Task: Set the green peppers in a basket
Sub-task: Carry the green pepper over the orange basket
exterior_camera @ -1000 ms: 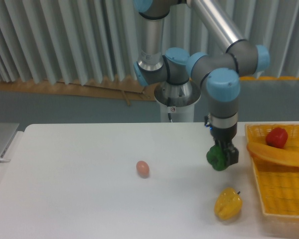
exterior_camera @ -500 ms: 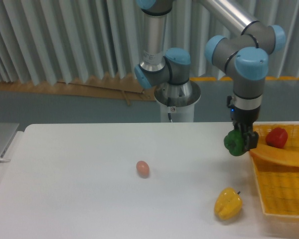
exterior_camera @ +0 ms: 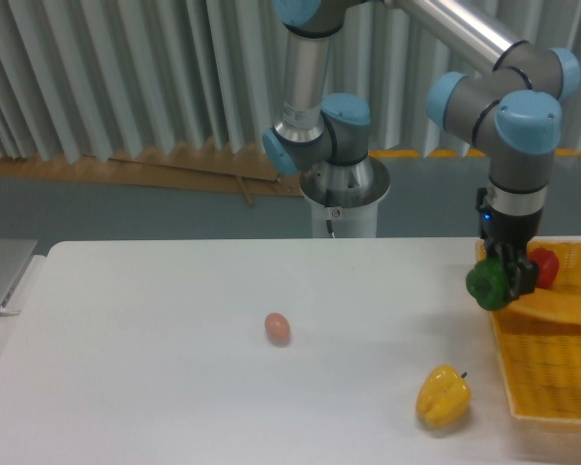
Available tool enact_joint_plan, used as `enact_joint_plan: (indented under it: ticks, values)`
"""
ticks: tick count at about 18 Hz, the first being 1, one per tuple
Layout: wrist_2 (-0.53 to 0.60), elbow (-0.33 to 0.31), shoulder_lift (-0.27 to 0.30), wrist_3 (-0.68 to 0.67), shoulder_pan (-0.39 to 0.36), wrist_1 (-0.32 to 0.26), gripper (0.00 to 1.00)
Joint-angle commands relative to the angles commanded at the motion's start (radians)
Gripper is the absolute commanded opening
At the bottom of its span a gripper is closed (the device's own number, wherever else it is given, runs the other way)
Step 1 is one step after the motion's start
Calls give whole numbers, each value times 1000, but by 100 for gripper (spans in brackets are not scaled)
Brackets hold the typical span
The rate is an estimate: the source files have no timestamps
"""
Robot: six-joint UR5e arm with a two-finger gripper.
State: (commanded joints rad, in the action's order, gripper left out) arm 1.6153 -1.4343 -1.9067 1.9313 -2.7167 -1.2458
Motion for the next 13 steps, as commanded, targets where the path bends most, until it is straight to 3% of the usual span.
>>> enact_joint_plan:
  ticks: [13]
  values:
    - [-12,15,-103,17,-77,140,42]
